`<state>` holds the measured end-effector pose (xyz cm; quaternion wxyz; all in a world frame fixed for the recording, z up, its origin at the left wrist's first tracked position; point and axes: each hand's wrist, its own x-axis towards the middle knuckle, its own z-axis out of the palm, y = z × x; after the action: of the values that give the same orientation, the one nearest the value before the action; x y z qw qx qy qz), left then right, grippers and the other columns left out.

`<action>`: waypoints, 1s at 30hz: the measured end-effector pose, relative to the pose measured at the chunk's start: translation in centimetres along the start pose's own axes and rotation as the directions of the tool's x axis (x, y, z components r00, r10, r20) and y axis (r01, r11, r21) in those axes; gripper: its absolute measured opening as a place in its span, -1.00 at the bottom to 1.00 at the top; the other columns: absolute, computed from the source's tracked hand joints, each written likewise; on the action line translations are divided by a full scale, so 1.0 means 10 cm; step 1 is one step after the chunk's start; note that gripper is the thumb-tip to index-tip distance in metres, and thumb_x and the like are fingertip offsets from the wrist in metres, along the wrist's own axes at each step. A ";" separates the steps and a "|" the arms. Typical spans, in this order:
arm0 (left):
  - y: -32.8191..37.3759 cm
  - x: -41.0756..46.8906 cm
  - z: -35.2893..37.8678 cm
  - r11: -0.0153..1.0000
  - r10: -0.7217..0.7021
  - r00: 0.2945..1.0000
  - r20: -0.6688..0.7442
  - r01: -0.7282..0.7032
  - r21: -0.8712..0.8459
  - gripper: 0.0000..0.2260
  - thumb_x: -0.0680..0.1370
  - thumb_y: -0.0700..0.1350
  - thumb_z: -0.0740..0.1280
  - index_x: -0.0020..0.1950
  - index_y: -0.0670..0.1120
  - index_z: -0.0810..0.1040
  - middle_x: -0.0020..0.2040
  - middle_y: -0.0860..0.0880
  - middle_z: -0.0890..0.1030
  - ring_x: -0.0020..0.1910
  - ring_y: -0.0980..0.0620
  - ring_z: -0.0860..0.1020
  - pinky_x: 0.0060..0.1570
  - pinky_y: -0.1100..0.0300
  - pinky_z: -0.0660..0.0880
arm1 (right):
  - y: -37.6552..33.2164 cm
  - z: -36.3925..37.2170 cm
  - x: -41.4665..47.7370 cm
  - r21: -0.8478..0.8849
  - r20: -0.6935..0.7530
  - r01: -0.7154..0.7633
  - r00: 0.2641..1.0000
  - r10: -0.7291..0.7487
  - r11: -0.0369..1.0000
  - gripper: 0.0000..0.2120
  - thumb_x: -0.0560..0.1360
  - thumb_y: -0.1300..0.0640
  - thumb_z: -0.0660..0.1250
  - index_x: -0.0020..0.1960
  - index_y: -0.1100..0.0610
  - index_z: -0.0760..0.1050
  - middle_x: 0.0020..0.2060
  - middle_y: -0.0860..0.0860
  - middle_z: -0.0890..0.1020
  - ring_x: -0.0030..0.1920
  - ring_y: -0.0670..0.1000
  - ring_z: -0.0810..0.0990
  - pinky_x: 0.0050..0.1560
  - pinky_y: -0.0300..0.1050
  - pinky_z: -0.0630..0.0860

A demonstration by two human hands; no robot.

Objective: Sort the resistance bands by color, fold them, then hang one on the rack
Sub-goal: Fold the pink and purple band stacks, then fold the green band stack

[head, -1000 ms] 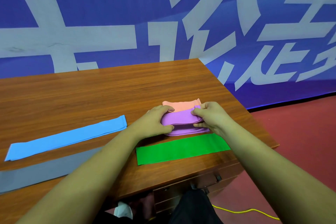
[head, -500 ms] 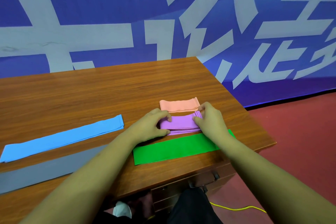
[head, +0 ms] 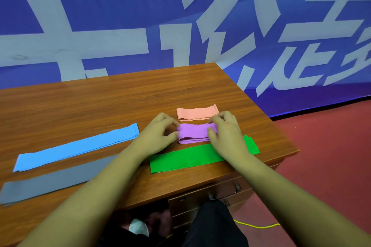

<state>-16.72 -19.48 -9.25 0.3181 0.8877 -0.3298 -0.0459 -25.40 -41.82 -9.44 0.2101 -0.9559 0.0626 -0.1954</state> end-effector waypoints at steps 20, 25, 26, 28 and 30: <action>0.20 -0.48 0.05 0.792 -0.349 0.930 0.117 0.227 0.566 -0.60 0.50 0.20 0.33 0.21 -0.03 0.50 0.21 -0.12 0.42 0.25 -0.12 0.36 0.23 0.03 0.34 | -0.34 0.17 -0.88 0.093 0.214 0.152 0.962 -0.169 0.984 -0.70 0.56 0.10 0.24 0.28 0.07 0.49 0.17 -0.07 0.54 0.20 -0.08 0.46 0.29 -0.19 0.38; 0.25 -0.49 0.07 0.858 -0.364 0.912 0.188 0.249 0.449 -0.66 0.51 0.07 0.35 0.18 -0.05 0.40 0.18 -0.11 0.48 0.21 -0.12 0.45 0.17 0.02 0.41 | -0.35 0.16 -0.86 0.098 0.225 0.131 0.963 -0.150 0.987 -0.70 0.55 0.10 0.24 0.27 0.07 0.50 0.16 -0.07 0.55 0.20 -0.08 0.46 0.28 -0.19 0.39; 0.26 -0.48 0.07 0.857 -0.381 0.903 0.197 0.265 0.442 -0.67 0.51 0.05 0.35 0.19 -0.06 0.39 0.18 -0.12 0.51 0.19 -0.12 0.48 0.14 0.02 0.42 | -0.35 0.16 -0.85 0.100 0.227 0.130 0.962 -0.149 0.987 -0.70 0.55 0.10 0.24 0.27 0.07 0.51 0.16 -0.07 0.55 0.20 -0.08 0.46 0.28 -0.19 0.39; 0.30 -0.46 0.06 0.835 -0.413 0.888 0.202 0.281 0.473 -0.67 0.52 0.03 0.34 0.21 -0.10 0.43 0.20 -0.13 0.54 0.18 -0.13 0.50 0.13 0.03 0.44 | -0.35 0.16 -0.84 0.104 0.231 0.126 0.962 -0.147 0.987 -0.71 0.55 0.11 0.25 0.26 0.07 0.51 0.15 -0.08 0.55 0.19 -0.09 0.46 0.28 -0.19 0.41; 0.34 -0.44 0.02 0.823 -0.415 0.886 0.206 0.269 0.500 -0.75 0.52 0.01 0.33 0.10 -0.11 0.51 0.17 -0.15 0.55 0.10 -0.11 0.51 0.02 0.07 0.45 | -0.35 0.15 -0.83 0.111 0.235 0.112 0.962 -0.136 0.987 -0.71 0.55 0.10 0.26 0.26 0.07 0.51 0.14 -0.09 0.55 0.18 -0.10 0.46 0.27 -0.20 0.42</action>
<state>-22.13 -18.86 -7.98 0.0310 0.9640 -0.2097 -0.1608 -32.24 -36.45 -12.07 0.2493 -0.9634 -0.0331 -0.0930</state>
